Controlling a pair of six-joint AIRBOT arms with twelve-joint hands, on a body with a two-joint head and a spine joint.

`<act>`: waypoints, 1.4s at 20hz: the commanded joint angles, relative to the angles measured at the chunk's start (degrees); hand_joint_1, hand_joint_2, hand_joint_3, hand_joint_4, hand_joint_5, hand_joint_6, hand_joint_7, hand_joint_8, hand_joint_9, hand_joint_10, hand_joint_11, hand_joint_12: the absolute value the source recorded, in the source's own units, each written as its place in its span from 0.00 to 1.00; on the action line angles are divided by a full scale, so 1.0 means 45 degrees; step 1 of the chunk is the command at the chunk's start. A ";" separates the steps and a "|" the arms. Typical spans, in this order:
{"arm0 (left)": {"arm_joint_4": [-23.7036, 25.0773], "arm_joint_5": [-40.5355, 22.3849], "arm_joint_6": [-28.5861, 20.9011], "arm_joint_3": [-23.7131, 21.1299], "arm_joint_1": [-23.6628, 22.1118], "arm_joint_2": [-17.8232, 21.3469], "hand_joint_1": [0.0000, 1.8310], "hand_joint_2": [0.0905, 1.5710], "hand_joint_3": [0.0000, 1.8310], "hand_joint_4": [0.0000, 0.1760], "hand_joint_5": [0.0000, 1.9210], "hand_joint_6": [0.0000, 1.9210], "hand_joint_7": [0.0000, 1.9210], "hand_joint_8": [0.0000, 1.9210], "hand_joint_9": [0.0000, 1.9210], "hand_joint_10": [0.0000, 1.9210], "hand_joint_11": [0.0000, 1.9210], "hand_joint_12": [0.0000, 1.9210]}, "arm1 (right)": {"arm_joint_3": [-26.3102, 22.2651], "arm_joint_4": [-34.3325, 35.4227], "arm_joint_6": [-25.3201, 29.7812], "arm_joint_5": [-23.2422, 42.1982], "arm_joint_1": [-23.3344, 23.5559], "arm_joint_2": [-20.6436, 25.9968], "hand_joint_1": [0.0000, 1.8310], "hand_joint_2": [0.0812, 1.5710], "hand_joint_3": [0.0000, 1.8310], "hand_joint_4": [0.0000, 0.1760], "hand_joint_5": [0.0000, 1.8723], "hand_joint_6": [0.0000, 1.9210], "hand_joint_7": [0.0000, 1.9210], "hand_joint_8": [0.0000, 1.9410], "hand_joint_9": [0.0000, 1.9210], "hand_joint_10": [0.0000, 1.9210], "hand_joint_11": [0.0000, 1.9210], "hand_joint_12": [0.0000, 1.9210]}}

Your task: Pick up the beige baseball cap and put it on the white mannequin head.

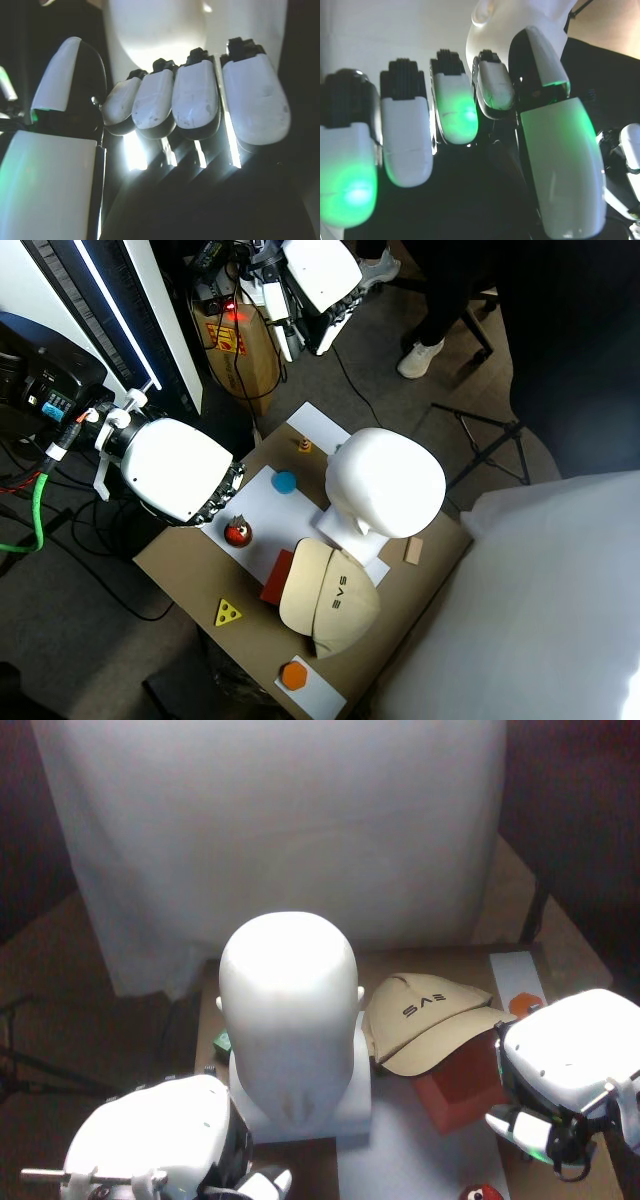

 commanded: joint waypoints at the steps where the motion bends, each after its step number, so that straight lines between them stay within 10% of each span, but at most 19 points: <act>1: 0.0983 -0.0765 -0.0202 -0.0042 0.0043 -0.0085 0.00 0.64 0.07 0.54 0.06 0.03 0.04 0.02 0.02 0.02 0.00 0.25 | -0.0037 -0.0778 -0.0015 0.0917 -0.0010 -0.0007 0.00 0.50 0.11 0.47 0.01 0.02 0.03 0.02 0.02 0.02 0.00 0.21; 11: 0.1820 -0.1581 -0.0485 -0.0634 0.0572 0.0096 0.00 0.68 0.00 0.48 0.07 0.00 0.05 0.00 0.03 0.00 0.00 0.21 | 0.1359 -0.2735 0.1071 0.0288 -0.0161 0.0040 0.00 0.56 0.01 0.42 0.01 0.00 0.04 0.00 0.03 0.00 0.00 0.19; 14: 0.2981 -0.1949 -0.0484 -0.0520 0.1359 0.0019 0.00 0.68 0.00 0.43 0.07 0.00 0.04 0.00 0.02 0.00 0.00 0.20 | 0.2619 -0.4016 0.2403 -0.0986 -0.0231 -0.0014 0.02 0.57 0.01 0.25 0.01 0.00 0.05 0.00 0.04 0.01 0.00 0.19; 17: 0.4509 -0.2694 -0.0485 -0.0075 0.2267 -0.0167 0.00 0.68 0.00 0.39 0.07 0.00 0.04 0.00 0.02 0.00 0.00 0.19 | 0.4055 -0.4029 0.2566 -0.2383 0.0103 -0.0601 0.26 0.56 0.00 0.05 0.02 0.00 0.06 0.00 0.06 0.01 0.00 0.22; 21: 0.5609 -0.3200 -0.1219 0.0797 0.3009 -0.0502 0.00 0.68 0.00 0.39 0.07 0.00 0.04 0.00 0.02 0.00 0.00 0.19 | 0.5578 -0.4030 0.2551 -0.3146 0.0140 -0.1423 0.29 0.56 0.00 0.05 0.02 0.00 0.06 0.00 0.06 0.00 0.00 0.24; 22: 0.5897 -0.3200 -0.1555 0.0999 0.3139 -0.0534 0.00 0.69 0.00 0.39 0.07 0.00 0.04 0.00 0.03 0.00 0.00 0.21 | 0.5974 -0.4030 0.2572 -0.3226 0.0120 -0.1675 0.53 0.62 0.01 0.03 0.04 0.00 0.06 0.00 0.07 0.00 0.00 0.26; 28: 0.6504 -0.3150 -0.2509 0.1555 0.3334 -0.0899 0.00 0.70 0.00 0.36 0.07 0.00 0.04 0.00 0.03 0.00 0.00 0.22 | 0.8435 -0.4807 0.3741 -0.3906 0.0277 -0.3196 0.68 0.66 0.01 0.00 0.06 0.00 0.08 0.00 0.09 0.01 0.00 0.30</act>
